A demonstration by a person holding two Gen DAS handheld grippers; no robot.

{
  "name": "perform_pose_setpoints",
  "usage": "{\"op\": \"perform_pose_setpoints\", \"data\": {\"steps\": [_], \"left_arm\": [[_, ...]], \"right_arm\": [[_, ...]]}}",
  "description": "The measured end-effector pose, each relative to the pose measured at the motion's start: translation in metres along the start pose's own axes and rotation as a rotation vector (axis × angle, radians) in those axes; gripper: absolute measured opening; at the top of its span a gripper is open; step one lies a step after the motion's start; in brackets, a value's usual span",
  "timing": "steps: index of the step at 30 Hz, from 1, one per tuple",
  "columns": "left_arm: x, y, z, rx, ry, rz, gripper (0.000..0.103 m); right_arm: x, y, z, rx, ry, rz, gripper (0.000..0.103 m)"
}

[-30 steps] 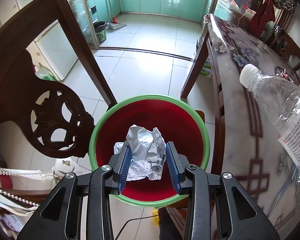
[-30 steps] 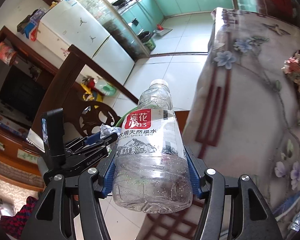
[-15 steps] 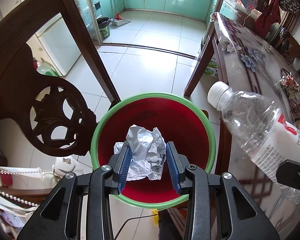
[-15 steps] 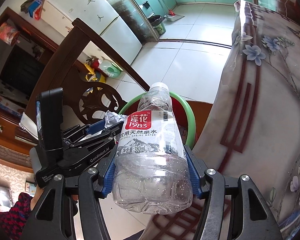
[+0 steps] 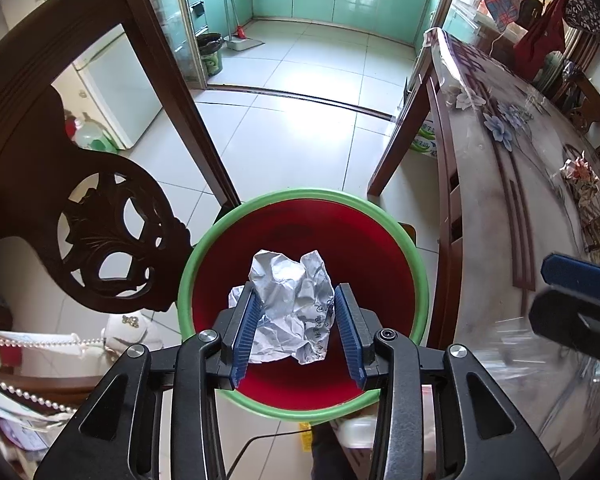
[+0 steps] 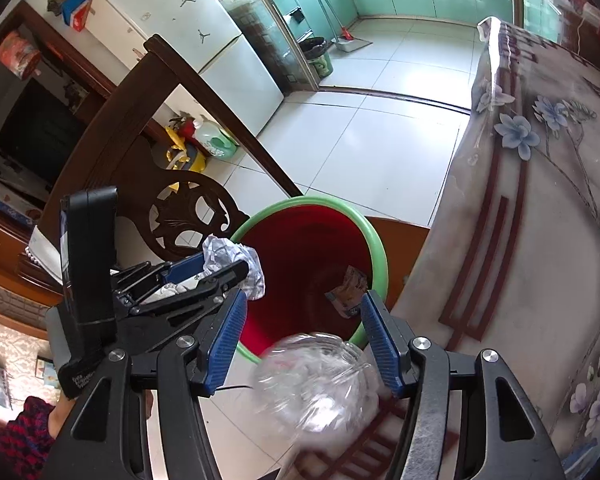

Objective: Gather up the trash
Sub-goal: 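Open the left gripper over the bucket while the right drops the bottle in, then grasp the clear plastic packet with the left gripper while the right grasps the yellow medicine box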

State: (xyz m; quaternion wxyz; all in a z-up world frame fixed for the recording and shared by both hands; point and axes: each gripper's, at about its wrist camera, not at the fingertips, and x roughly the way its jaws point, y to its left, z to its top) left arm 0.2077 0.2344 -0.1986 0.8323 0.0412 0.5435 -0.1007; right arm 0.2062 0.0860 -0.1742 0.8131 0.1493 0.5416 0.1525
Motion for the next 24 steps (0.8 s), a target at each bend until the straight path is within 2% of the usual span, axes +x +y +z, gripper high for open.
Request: {"op": "perform_pose_setpoints", "data": {"steps": [2, 5, 6, 7, 9, 14, 16, 22, 24], "left_arm": [[-0.002, 0.001, 0.000, -0.007, -0.008, -0.001, 0.037], [-0.002, 0.003, 0.002, -0.013, -0.012, 0.004, 0.038], [-0.001, 0.004, 0.003, -0.014, -0.010, 0.006, 0.047], [0.001, 0.006, 0.002, -0.013, -0.004, -0.002, 0.067], [0.009, 0.005, -0.002, -0.001, 0.009, -0.023, 0.081], [0.031, 0.000, 0.004, 0.025, 0.040, 0.028, 0.081], [0.026, 0.001, 0.008, -0.002, 0.026, 0.013, 0.081], [0.007, -0.011, 0.009, -0.026, -0.012, -0.015, 0.081], [-0.004, -0.023, 0.009, -0.025, -0.035, -0.044, 0.081]], "right_arm": [[0.003, 0.006, 0.009, -0.020, 0.001, -0.009, 0.044], [0.004, 0.015, 0.023, -0.076, -0.015, -0.029, 0.043], [0.000, 0.018, 0.023, -0.089, -0.023, -0.039, 0.043], [-0.006, 0.019, 0.021, -0.099, -0.036, -0.033, 0.043], [-0.011, 0.016, 0.012, -0.103, -0.050, -0.017, 0.043], [-0.009, -0.010, -0.007, -0.008, -0.014, -0.015, 0.043], [-0.020, -0.017, -0.016, 0.000, -0.023, -0.022, 0.043], [-0.081, -0.054, -0.043, 0.079, -0.144, -0.097, 0.043], [-0.107, -0.074, -0.055, 0.125, -0.195, -0.154, 0.049]]}}
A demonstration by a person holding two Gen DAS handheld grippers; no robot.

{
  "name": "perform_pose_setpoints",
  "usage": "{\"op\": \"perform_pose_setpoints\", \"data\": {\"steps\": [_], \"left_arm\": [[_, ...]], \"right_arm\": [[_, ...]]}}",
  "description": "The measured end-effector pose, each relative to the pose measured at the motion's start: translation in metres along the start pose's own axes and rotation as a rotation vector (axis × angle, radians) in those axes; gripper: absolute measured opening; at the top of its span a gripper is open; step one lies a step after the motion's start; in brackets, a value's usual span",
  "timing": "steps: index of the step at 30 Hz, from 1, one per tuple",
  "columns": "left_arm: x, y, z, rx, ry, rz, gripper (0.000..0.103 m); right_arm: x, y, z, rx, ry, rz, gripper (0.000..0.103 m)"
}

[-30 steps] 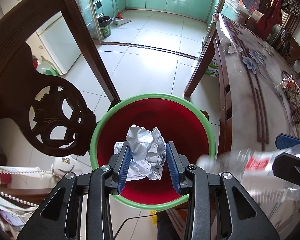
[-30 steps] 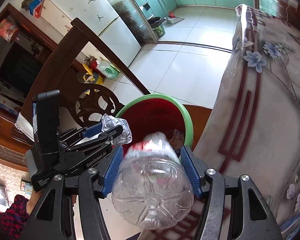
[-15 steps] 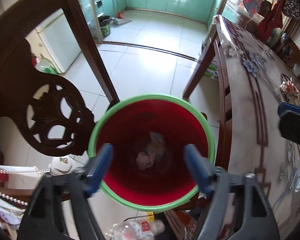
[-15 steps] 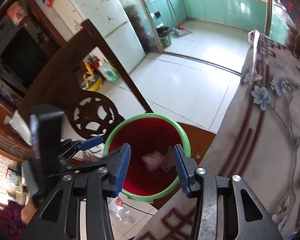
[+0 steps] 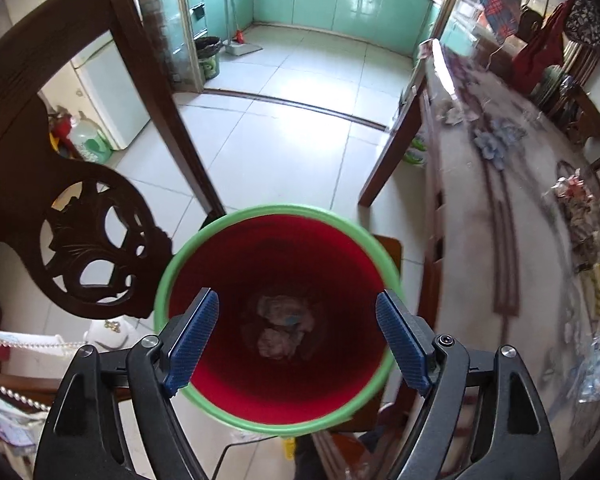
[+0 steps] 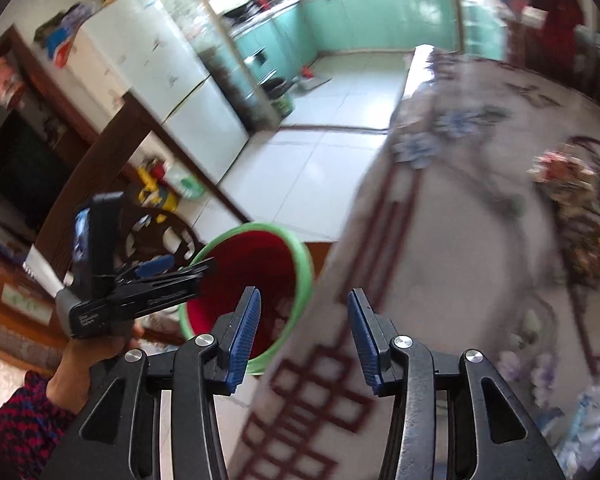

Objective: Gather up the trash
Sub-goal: 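Grasp the clear plastic packet with the left gripper while the right grasps the yellow medicine box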

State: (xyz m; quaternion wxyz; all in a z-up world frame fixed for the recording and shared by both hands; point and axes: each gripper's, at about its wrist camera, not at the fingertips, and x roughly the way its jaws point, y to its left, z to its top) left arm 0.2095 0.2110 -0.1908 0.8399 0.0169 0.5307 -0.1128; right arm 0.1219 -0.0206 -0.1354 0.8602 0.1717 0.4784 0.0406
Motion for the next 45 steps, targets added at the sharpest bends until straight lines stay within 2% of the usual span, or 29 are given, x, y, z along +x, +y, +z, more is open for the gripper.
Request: {"op": "perform_pose_setpoints", "data": {"steps": [3, 9, 11, 13, 16, 19, 22, 25, 30, 31, 32, 33, 35, 40, 45], "left_arm": [[-0.014, -0.029, 0.001, 0.063, -0.031, -0.055, 0.081], [-0.036, -0.107, 0.002, 0.220, -0.058, -0.177, 0.081], [-0.042, -0.133, -0.001, 0.257, -0.056, -0.220, 0.081], [-0.047, -0.161, -0.006, 0.300, -0.049, -0.260, 0.081], [-0.052, -0.202, -0.018, 0.359, -0.034, -0.300, 0.081], [-0.057, -0.238, -0.033, 0.395, -0.002, -0.338, 0.081], [-0.063, -0.271, -0.050, 0.431, 0.027, -0.363, 0.081], [-0.067, -0.299, -0.067, 0.452, 0.052, -0.379, 0.081], [-0.068, -0.333, -0.092, 0.466, 0.113, -0.407, 0.081], [-0.068, -0.339, -0.097, 0.472, 0.123, -0.413, 0.082], [-0.066, -0.346, -0.102, 0.481, 0.133, -0.415, 0.082], [-0.065, -0.352, -0.107, 0.490, 0.141, -0.417, 0.082], [-0.058, -0.364, -0.116, 0.508, 0.171, -0.415, 0.082], [-0.032, -0.384, -0.135, 0.539, 0.295, -0.407, 0.082], [-0.017, -0.396, -0.144, 0.587, 0.288, -0.373, 0.081]], "right_arm": [[-0.040, -0.051, -0.012, 0.074, -0.071, -0.148, 0.053], [-0.125, -0.166, -0.047, 0.251, -0.119, -0.423, 0.053], [-0.149, -0.205, -0.058, 0.305, -0.120, -0.500, 0.058], [-0.165, -0.241, -0.061, 0.329, -0.103, -0.546, 0.064], [-0.172, -0.282, -0.055, 0.296, -0.050, -0.584, 0.066], [-0.156, -0.311, -0.047, 0.228, 0.009, -0.580, 0.066], [-0.123, -0.336, -0.034, 0.174, 0.074, -0.529, 0.066], [-0.090, -0.358, -0.021, 0.143, 0.136, -0.480, 0.066], [-0.050, -0.386, -0.017, 0.130, 0.247, -0.466, 0.066], [-0.049, -0.390, -0.018, 0.134, 0.238, -0.436, 0.066], [-0.051, -0.393, -0.018, 0.145, 0.222, -0.406, 0.061], [-0.053, -0.395, -0.017, 0.141, 0.209, -0.410, 0.051], [-0.056, -0.398, -0.016, 0.133, 0.203, -0.404, 0.036], [-0.099, -0.393, -0.015, 0.182, 0.072, -0.316, 0.033], [-0.145, -0.371, -0.023, 0.226, -0.037, -0.260, 0.034]]}}
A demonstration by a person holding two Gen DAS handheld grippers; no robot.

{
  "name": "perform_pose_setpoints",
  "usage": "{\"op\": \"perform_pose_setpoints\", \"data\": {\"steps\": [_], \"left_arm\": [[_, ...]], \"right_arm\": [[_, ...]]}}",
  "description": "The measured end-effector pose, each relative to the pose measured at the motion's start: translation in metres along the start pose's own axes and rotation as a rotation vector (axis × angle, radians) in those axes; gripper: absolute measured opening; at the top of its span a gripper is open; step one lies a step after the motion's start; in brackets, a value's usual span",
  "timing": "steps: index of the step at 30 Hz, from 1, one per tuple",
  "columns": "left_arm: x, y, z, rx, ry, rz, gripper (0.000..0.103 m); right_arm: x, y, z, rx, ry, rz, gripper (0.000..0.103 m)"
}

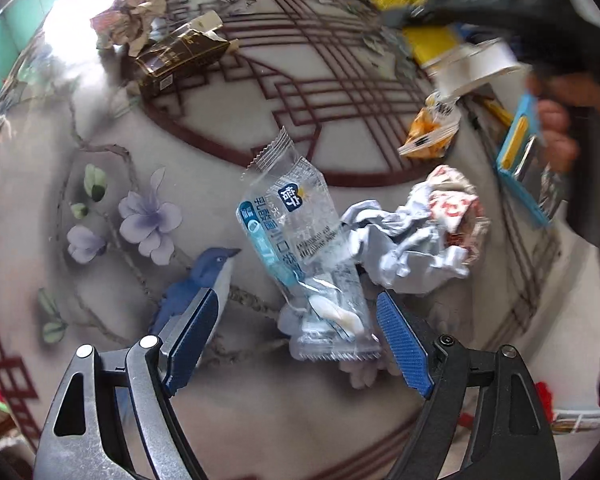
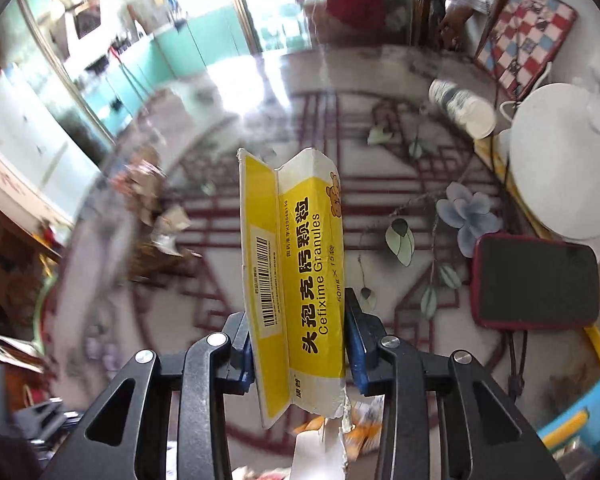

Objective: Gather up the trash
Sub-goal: 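Grasp the clear plastic packet with the left gripper while the right grasps the yellow medicine box, then carry the plastic packet and yellow medicine box in both grippers over the red bucket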

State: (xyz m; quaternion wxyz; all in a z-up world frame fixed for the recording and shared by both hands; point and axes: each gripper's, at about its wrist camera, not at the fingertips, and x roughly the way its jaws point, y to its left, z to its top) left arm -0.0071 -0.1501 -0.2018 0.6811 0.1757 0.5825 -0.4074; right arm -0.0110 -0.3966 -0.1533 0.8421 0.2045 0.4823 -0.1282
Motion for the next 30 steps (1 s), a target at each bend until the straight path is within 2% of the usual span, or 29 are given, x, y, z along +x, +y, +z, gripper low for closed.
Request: {"op": "perform_pose_setpoints", "data": {"steps": [2, 3, 4, 5, 6, 7, 13, 19, 24, 30], "left_arm": [[0.004, -0.002, 0.002, 0.019, -0.014, 0.032, 0.076], [0.005, -0.002, 0.002, 0.025, -0.018, 0.046, 0.062], [0.006, -0.002, 0.004, 0.028, -0.015, 0.058, 0.043], [0.007, 0.000, 0.005, 0.027, -0.012, 0.061, 0.033], [0.007, 0.002, 0.006, 0.021, -0.013, 0.056, 0.017], [0.005, 0.004, 0.007, 0.014, -0.020, 0.052, 0.011], [-0.038, 0.021, 0.008, 0.001, -0.167, 0.076, 0.009], [-0.087, 0.044, 0.016, -0.027, -0.305, 0.117, 0.009], [-0.108, 0.066, 0.012, -0.041, -0.351, 0.140, 0.009], [-0.118, 0.094, -0.004, -0.062, -0.354, 0.140, 0.009]], "right_arm": [[-0.016, 0.001, -0.008, 0.028, -0.023, 0.014, 0.035], [-0.021, 0.002, -0.010, 0.035, -0.032, 0.015, 0.035], [-0.027, 0.005, -0.013, 0.033, -0.037, 0.006, 0.035], [-0.029, 0.008, -0.016, 0.029, -0.042, -0.007, 0.035], [-0.032, 0.011, -0.016, 0.023, -0.046, -0.020, 0.035], [-0.037, 0.013, -0.019, 0.025, -0.051, -0.023, 0.035], [-0.062, 0.025, -0.025, 0.067, -0.114, -0.001, 0.035], [-0.078, 0.060, -0.028, 0.070, -0.154, 0.020, 0.035], [-0.081, 0.089, -0.033, 0.065, -0.175, 0.029, 0.035], [-0.077, 0.121, -0.042, 0.058, -0.157, 0.027, 0.035]]}}
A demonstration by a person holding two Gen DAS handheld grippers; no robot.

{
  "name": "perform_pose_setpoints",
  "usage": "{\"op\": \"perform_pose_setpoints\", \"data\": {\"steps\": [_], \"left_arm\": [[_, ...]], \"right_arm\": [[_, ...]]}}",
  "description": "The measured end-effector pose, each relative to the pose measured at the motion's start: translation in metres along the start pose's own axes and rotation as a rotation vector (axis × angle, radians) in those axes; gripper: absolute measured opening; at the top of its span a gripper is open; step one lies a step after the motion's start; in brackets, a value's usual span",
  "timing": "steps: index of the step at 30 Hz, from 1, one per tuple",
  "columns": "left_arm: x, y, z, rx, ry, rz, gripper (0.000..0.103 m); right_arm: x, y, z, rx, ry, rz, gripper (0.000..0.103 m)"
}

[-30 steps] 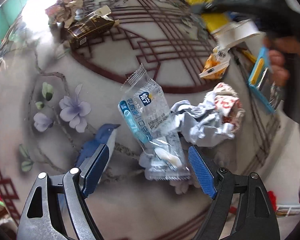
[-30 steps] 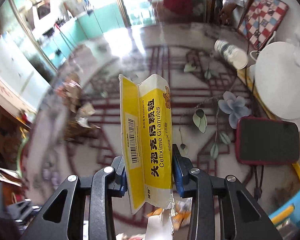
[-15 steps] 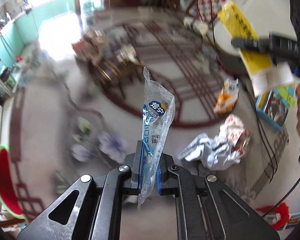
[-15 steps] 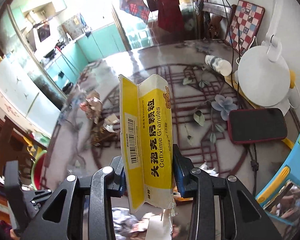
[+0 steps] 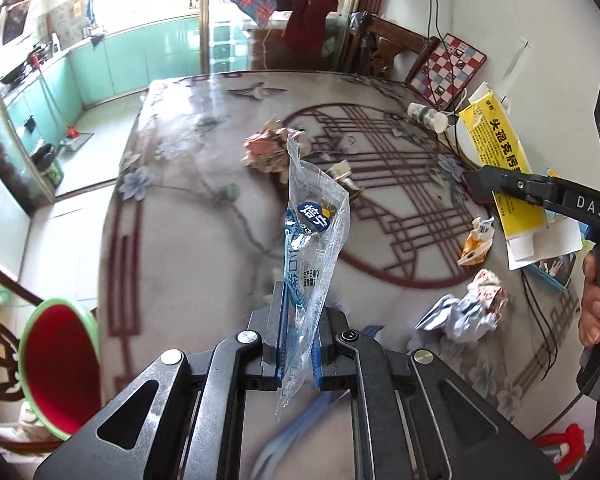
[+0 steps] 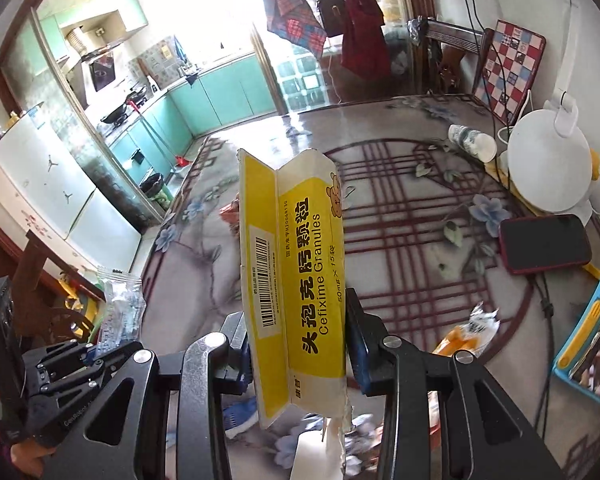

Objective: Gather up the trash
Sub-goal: 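Carry the plastic packet and yellow medicine box in both grippers over the red bucket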

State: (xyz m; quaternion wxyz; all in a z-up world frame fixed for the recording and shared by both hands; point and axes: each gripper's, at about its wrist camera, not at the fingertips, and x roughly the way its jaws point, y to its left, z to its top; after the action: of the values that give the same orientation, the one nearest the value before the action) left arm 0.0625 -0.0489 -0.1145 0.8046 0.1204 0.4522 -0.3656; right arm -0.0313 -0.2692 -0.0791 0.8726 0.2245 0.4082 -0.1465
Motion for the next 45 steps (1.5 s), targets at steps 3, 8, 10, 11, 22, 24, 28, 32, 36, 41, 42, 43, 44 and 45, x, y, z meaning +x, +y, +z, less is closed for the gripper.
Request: {"op": "perform_pose_setpoints", "data": {"steps": [3, 8, 10, 11, 22, 24, 28, 32, 36, 41, 42, 43, 44, 45], "left_arm": [[-0.004, 0.016, -0.007, -0.013, 0.016, -0.001, 0.009], [-0.013, 0.037, -0.018, -0.017, 0.018, 0.002, 0.009], [-0.016, 0.046, -0.021, -0.018, 0.017, 0.005, 0.009], [-0.017, 0.051, -0.022, -0.019, 0.017, 0.007, 0.009], [-0.022, 0.104, -0.038, -0.054, 0.032, 0.035, 0.009], [-0.023, 0.115, -0.041, -0.057, 0.034, 0.043, 0.009], [-0.022, 0.138, -0.046, -0.078, 0.039, 0.068, 0.009], [-0.018, 0.167, -0.054, -0.123, 0.050, 0.109, 0.009], [-0.012, 0.200, -0.064, -0.181, 0.074, 0.154, 0.009], [-0.002, 0.244, -0.075, -0.241, 0.108, 0.239, 0.009], [0.001, 0.254, -0.077, -0.256, 0.112, 0.259, 0.009], [0.003, 0.262, -0.079, -0.269, 0.119, 0.276, 0.009], [0.006, 0.272, -0.082, -0.286, 0.129, 0.291, 0.009], [0.008, 0.279, -0.085, -0.304, 0.137, 0.299, 0.009]], "right_arm": [[0.003, 0.014, -0.007, 0.001, 0.012, 0.003, 0.035], [0.006, 0.040, -0.017, 0.004, 0.015, 0.011, 0.036], [0.006, 0.051, -0.020, 0.004, 0.013, 0.013, 0.036], [0.006, 0.057, -0.021, 0.004, 0.011, 0.014, 0.036], [0.007, 0.114, -0.032, -0.019, 0.002, 0.033, 0.036], [0.011, 0.130, -0.034, -0.031, 0.007, 0.044, 0.036], [0.022, 0.161, -0.036, -0.068, 0.026, 0.073, 0.036], [0.038, 0.195, -0.037, -0.119, 0.054, 0.112, 0.036], [0.064, 0.239, -0.040, -0.185, 0.094, 0.165, 0.036], [0.096, 0.285, -0.045, -0.241, 0.154, 0.253, 0.036], [0.102, 0.294, -0.046, -0.250, 0.167, 0.273, 0.036], [0.108, 0.303, -0.048, -0.262, 0.181, 0.291, 0.036], [0.113, 0.310, -0.051, -0.274, 0.193, 0.298, 0.036], [0.118, 0.319, -0.053, -0.291, 0.209, 0.306, 0.036]]}}
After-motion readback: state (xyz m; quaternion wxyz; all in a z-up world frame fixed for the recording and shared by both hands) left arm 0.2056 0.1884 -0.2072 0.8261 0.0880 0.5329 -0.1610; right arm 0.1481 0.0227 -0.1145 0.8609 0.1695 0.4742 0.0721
